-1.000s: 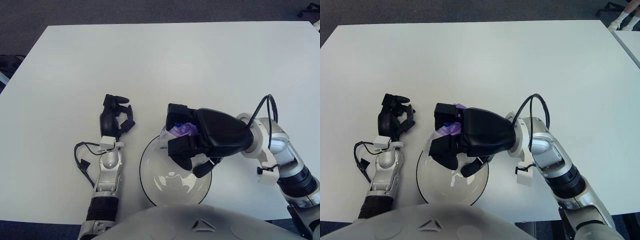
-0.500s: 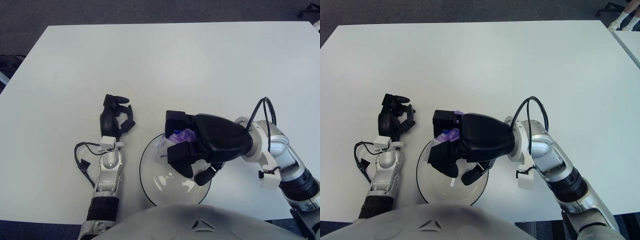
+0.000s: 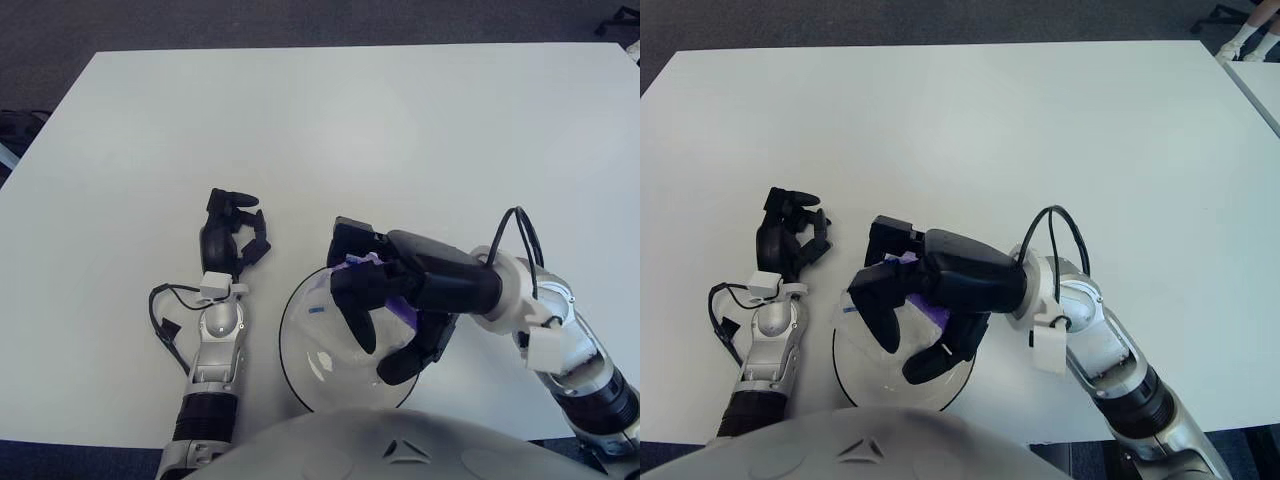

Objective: Put the tissue paper into the plate.

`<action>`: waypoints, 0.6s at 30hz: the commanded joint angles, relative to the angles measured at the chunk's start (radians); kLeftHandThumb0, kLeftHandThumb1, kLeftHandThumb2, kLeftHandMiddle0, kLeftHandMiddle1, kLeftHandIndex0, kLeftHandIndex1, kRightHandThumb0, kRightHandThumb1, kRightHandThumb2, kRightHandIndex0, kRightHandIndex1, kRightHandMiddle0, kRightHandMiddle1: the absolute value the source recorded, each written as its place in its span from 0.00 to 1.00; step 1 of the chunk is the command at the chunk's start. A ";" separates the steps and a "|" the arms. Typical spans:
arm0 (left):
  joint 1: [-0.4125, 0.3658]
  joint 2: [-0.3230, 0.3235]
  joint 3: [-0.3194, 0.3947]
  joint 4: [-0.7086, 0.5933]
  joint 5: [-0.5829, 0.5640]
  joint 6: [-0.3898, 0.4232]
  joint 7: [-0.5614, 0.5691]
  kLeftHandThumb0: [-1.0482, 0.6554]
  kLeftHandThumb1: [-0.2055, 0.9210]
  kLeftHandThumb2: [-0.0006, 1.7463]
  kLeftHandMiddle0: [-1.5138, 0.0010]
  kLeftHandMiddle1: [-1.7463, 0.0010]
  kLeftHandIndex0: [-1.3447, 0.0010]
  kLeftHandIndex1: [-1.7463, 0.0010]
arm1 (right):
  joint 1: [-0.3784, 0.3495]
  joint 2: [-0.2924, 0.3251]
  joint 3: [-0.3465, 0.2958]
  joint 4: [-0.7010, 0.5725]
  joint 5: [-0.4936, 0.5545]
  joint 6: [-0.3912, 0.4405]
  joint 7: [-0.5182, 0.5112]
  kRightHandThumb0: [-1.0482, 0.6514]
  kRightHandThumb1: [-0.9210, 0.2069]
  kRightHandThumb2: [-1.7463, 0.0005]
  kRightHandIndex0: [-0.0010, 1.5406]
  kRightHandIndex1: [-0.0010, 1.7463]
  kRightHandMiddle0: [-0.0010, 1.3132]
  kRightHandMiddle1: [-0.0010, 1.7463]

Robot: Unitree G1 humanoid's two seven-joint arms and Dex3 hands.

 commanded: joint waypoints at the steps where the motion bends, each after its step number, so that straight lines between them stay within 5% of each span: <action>1: 0.068 -0.016 -0.013 0.106 0.010 0.029 -0.003 0.39 0.74 0.54 0.63 0.00 0.72 0.00 | -0.076 0.037 0.024 -0.035 -0.014 0.108 -0.009 0.57 0.57 0.24 0.47 1.00 0.39 0.95; 7: 0.062 -0.013 -0.011 0.113 0.012 0.026 0.000 0.39 0.74 0.54 0.63 0.00 0.72 0.00 | -0.087 -0.011 0.024 -0.088 -0.087 0.199 0.032 0.61 0.38 0.38 0.25 0.96 0.33 0.98; 10: 0.060 -0.012 -0.011 0.117 0.016 0.023 0.003 0.39 0.74 0.54 0.63 0.00 0.72 0.00 | -0.079 -0.026 0.018 -0.119 -0.113 0.245 0.036 0.61 0.21 0.50 0.16 0.99 0.20 0.99; 13: 0.059 -0.010 -0.012 0.120 0.020 0.018 0.005 0.38 0.73 0.54 0.62 0.00 0.72 0.00 | -0.074 -0.034 0.009 -0.138 -0.125 0.264 0.039 0.47 0.18 0.54 0.05 0.84 0.22 1.00; 18: 0.057 -0.004 -0.013 0.121 0.022 0.020 0.002 0.38 0.73 0.54 0.63 0.00 0.72 0.00 | -0.087 -0.055 0.014 -0.134 -0.172 0.231 0.058 0.38 0.04 0.63 0.01 0.59 0.14 0.95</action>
